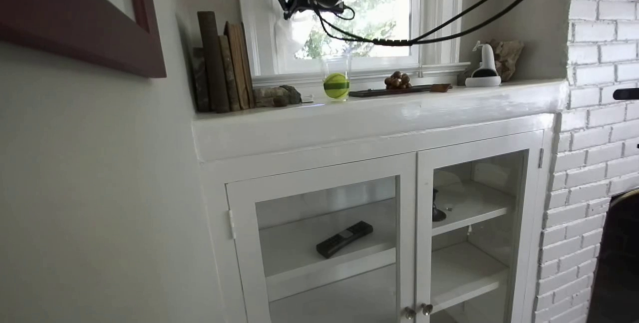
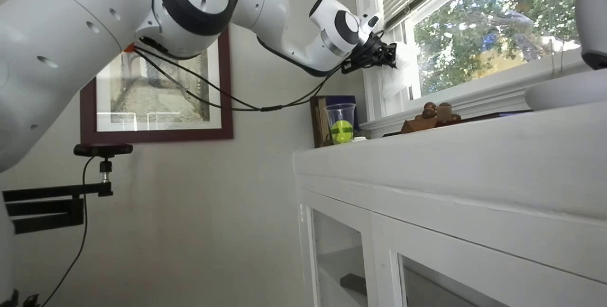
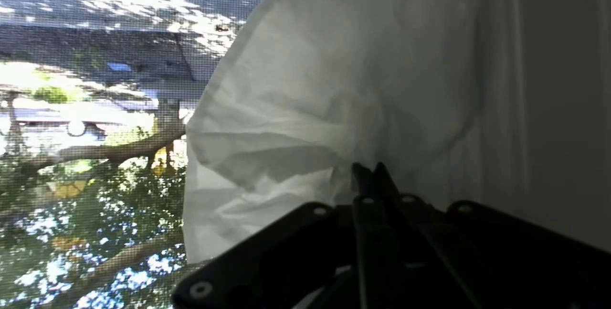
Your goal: Use the tissue to wipe the window
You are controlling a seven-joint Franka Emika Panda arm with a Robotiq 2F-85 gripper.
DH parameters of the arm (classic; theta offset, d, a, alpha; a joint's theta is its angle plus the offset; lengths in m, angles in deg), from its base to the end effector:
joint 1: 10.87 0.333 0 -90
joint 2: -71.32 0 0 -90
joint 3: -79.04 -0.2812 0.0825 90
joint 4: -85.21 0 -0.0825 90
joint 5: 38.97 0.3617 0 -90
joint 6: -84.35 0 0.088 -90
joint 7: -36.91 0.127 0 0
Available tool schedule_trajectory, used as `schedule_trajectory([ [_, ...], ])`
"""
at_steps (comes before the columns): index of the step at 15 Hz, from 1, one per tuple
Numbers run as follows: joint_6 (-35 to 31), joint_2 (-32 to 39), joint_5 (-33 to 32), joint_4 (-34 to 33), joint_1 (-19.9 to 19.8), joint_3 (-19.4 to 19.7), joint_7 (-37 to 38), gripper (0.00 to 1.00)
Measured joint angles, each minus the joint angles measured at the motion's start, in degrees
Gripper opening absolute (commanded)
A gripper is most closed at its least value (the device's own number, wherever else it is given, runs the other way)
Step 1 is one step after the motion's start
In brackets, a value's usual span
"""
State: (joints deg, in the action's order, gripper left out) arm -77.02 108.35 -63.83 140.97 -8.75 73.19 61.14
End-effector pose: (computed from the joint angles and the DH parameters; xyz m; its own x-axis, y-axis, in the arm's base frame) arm 0.7446 0.0899 0.6067 0.3407 -0.0268 0.9398 -0.0113 -0.9996 -0.0244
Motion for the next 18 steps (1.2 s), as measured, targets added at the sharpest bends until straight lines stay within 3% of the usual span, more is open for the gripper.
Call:
schedule_trajectory([
  [3, 1.99, 1.36, 0.05, -2.06, -0.97, -0.48, -0.76, 0.0],
  [6, 6.56, 1.13, -0.02, -3.01, -1.33, 1.8, 0.23, 0.0],
  [13, 15.92, -2.02, -2.66, -2.66, 0.24, 10.95, 9.21, 0.0],
  [18, 18.11, -4.7, -4.46, 0.12, 0.28, 17.11, 16.15, 0.0],
])
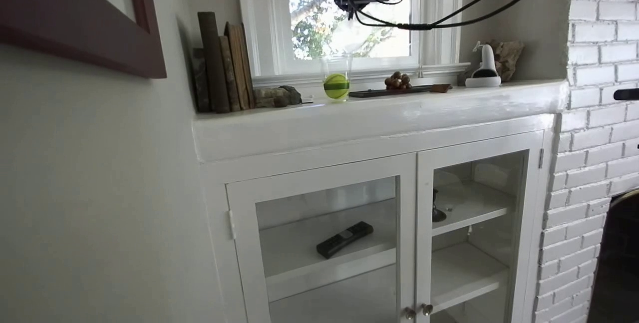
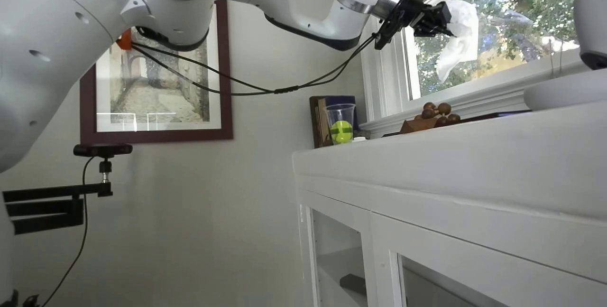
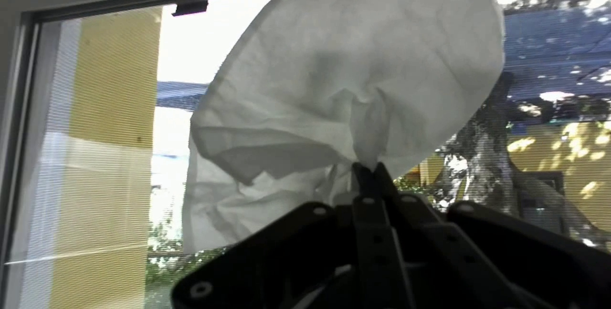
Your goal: Use the tissue to wipe the window
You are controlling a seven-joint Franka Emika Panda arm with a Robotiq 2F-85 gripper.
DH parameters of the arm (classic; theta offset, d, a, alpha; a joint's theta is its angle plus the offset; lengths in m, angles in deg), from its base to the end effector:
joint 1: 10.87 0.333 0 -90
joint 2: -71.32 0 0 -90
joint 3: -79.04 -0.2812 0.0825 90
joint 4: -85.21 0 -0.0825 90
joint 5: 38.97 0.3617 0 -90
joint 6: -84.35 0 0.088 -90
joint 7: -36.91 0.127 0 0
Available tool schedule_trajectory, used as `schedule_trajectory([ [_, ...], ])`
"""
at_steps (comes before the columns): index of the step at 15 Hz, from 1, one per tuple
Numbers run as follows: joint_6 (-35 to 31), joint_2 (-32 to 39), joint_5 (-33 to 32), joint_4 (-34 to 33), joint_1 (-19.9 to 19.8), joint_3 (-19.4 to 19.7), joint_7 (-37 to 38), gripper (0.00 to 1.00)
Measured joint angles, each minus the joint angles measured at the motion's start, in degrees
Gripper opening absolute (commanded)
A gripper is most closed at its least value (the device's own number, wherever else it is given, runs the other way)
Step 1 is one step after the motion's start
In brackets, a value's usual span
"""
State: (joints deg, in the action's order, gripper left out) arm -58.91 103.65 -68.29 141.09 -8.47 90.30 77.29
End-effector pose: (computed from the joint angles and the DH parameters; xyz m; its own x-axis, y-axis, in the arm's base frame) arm 0.7288 -0.0632 0.6254 0.3964 -0.2250 0.8901 -0.4960 -0.8683 0.0014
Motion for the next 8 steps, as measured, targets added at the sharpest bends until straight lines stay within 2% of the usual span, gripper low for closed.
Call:
schedule_trajectory([
  [4, -0.07, -1.6, -0.02, 2.56, 0.0, 1.83, 2.31, 0.0],
  [8, -1.55, -0.99, 0.55, 3.28, 0.45, -0.38, 2.24, 0.0],
])
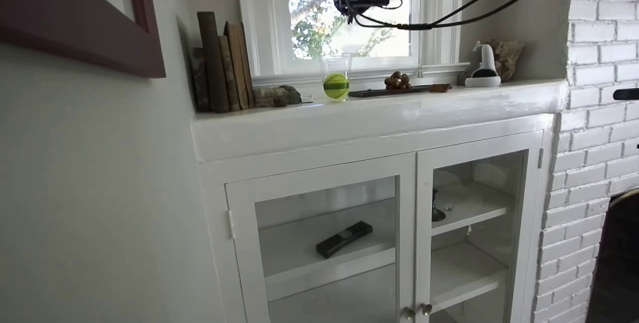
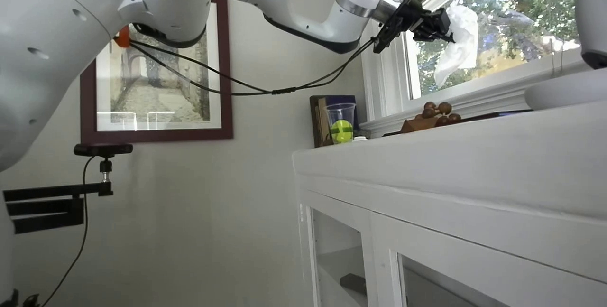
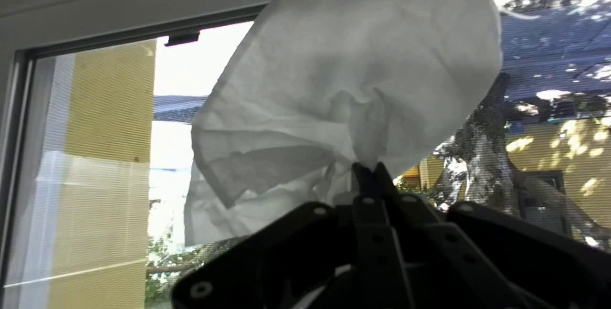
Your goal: Use the tissue to wipe the window
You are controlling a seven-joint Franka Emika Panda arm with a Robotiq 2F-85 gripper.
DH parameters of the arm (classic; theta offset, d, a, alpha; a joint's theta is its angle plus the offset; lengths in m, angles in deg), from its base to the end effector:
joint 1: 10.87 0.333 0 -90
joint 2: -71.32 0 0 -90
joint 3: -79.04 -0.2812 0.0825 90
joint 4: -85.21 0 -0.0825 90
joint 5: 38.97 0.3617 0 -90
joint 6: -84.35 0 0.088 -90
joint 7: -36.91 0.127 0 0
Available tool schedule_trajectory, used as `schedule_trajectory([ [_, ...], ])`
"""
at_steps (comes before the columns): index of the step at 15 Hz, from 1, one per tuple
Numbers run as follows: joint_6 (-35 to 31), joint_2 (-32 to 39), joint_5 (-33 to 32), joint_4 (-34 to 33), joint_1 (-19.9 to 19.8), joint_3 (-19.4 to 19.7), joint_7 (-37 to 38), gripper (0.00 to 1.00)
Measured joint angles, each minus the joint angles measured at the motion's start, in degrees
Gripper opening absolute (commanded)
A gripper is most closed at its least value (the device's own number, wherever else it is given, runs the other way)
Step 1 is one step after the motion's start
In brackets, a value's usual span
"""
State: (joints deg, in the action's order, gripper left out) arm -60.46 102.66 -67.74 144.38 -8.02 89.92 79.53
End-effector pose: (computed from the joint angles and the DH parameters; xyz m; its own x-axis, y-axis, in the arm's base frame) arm 0.7298 -0.0558 0.6116 0.3974 -0.2654 0.8784 -0.4915 -0.8699 -0.0405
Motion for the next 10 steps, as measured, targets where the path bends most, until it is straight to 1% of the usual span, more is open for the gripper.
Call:
schedule_trajectory([
  [5, -3.96, 1.97, 0.68, -0.37, 0.13, -4.31, -1.85, 0.0],
  [8, -5.89, 3.39, 1.92, -1.85, -0.28, -7.58, -5.31, 0.0],
  [10, -7.42, 4.48, 3.52, -3.18, -0.7, -10.56, -8.86, 0.0],
])
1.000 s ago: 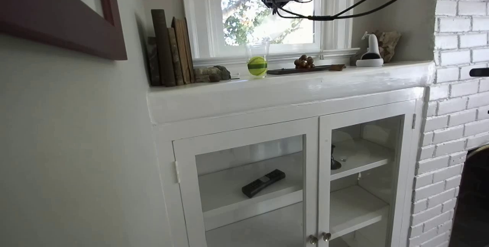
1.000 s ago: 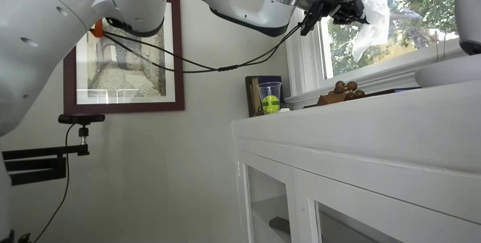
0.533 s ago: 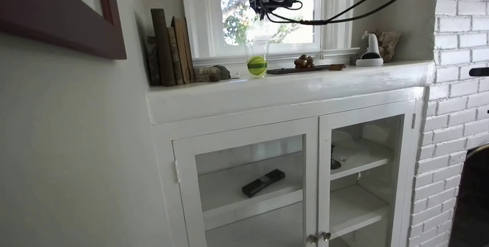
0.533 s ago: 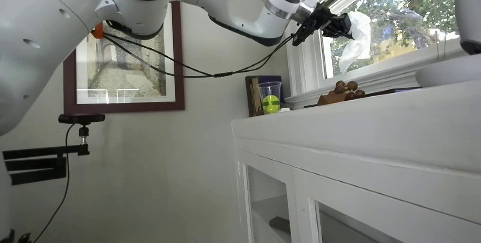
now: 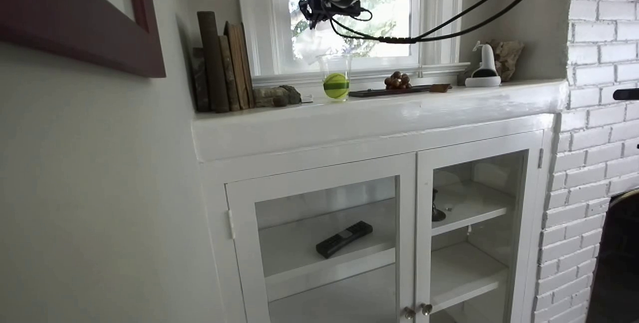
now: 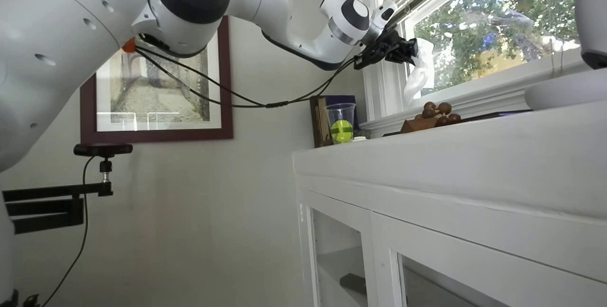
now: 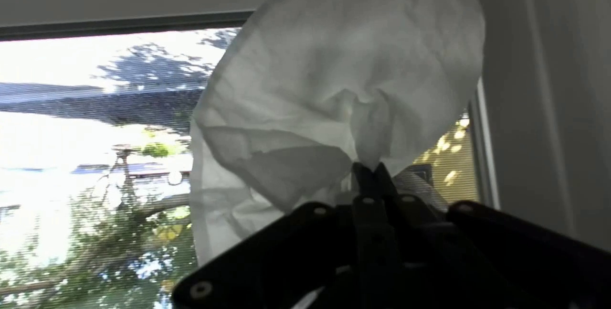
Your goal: Use the tissue to wipe the window
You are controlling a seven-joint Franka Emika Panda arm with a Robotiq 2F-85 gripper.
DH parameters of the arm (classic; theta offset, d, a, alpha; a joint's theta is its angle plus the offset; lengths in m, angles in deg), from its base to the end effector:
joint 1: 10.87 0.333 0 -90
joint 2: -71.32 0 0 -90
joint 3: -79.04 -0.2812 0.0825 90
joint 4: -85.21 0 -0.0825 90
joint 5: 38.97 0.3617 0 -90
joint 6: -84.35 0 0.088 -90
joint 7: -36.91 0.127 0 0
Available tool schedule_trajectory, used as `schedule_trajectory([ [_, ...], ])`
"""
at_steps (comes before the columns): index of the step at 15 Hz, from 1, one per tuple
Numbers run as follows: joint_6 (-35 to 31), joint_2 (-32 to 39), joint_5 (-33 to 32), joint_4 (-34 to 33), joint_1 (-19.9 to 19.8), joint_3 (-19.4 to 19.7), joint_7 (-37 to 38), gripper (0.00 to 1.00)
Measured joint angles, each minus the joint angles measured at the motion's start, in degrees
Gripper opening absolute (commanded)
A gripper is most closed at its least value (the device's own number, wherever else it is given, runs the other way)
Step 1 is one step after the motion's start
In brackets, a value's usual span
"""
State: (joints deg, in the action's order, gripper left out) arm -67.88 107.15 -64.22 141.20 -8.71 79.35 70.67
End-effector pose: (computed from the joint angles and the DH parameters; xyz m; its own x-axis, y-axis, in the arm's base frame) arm 0.7488 0.0338 0.5957 0.4218 -0.1721 0.8902 -0.2295 -0.9701 -0.0788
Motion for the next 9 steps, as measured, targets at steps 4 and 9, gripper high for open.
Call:
schedule_trajectory([
  [4, -0.98, 2.15, 2.47, -2.35, -0.84, -5.93, -6.65, 0.0],
  [9, 0.48, 2.94, 2.52, -3.03, -1.95, -6.54, -7.84, 0.0],
])
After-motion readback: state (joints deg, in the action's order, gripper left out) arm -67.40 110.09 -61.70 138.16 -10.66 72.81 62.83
